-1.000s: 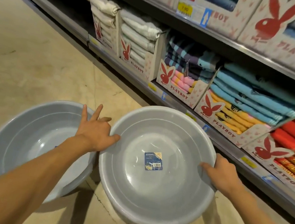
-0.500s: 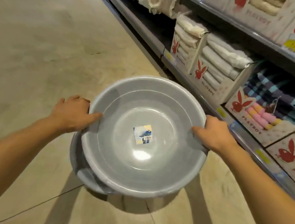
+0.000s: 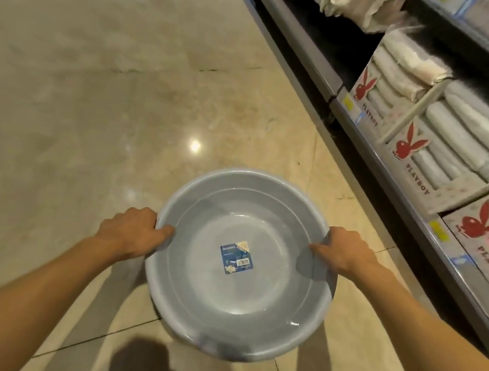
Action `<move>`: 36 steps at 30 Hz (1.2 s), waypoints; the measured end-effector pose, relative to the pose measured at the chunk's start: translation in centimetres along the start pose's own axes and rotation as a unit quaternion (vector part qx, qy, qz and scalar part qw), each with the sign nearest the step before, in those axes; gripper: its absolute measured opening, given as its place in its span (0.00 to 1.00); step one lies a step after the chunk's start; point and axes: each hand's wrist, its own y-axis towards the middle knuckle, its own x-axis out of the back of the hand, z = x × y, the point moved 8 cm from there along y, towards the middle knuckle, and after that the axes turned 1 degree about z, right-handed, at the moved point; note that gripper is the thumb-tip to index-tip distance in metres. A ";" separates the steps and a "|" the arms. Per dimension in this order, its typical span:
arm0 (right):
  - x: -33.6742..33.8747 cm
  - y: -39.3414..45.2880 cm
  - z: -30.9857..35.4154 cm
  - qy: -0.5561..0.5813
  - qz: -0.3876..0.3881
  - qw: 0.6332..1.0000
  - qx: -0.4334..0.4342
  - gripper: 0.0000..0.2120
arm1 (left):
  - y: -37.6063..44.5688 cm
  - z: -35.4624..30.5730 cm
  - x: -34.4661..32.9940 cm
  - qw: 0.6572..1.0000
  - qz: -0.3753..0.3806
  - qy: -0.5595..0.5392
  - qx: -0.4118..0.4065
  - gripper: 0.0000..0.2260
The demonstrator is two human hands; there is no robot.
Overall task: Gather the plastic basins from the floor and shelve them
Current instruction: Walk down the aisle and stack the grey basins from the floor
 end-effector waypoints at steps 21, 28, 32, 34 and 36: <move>-4.3 2.9 -1.7 0.172 -0.023 0.985 0.014 0.12 | -2.1 -0.2 -4.0 0.952 -0.105 -0.270 0.101 0.09; 12.0 -6.4 7.4 0.188 -0.039 0.977 0.089 0.12 | -14.1 0.5 12.8 0.939 -0.168 -0.262 0.149 0.11; 27.5 -16.9 15.9 0.210 -0.030 0.969 0.129 0.13 | -26.9 0.3 28.4 0.911 -0.205 -0.307 0.186 0.12; 35.2 -23.3 20.7 0.225 -0.027 0.961 0.159 0.14 | -34.8 0.4 36.4 0.886 -0.238 -0.331 0.219 0.12; 42.0 -29.5 25.8 0.233 -0.014 0.953 0.196 0.13 | -42.6 1.1 43.5 0.855 -0.275 -0.358 0.255 0.12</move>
